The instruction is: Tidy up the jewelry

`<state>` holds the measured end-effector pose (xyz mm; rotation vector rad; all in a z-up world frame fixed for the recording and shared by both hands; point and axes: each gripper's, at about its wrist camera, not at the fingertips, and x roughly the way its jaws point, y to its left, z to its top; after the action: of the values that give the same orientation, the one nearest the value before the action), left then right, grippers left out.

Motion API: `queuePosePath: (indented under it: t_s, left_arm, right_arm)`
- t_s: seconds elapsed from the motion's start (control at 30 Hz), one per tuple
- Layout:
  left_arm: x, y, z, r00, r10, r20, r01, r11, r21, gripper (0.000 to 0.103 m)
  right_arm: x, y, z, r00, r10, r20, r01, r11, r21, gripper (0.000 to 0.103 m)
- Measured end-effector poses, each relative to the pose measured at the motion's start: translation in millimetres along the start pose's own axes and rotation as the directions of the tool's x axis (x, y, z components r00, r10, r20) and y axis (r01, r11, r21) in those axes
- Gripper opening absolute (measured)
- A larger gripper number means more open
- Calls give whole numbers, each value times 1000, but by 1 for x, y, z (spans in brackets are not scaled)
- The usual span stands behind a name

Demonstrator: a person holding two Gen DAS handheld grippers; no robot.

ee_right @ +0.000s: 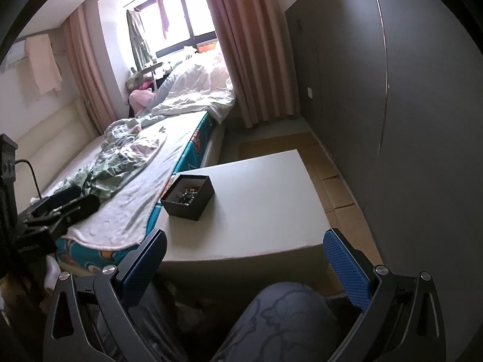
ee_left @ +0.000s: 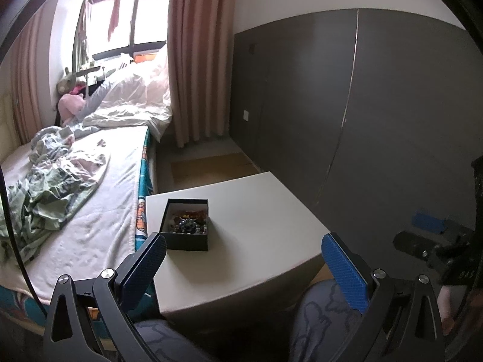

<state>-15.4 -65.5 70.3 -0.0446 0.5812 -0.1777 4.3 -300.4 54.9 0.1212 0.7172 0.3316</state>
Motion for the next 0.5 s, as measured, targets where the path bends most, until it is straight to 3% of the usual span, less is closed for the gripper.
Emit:
queuePosePath:
  t_s: [0.5]
  left_arm:
    - [-1, 3, -1, 1000, 13, -8, -13, 1000, -13, 103]
  right_arm:
    - [5, 5, -7, 1000, 19, -22, -19, 1000, 6, 103]
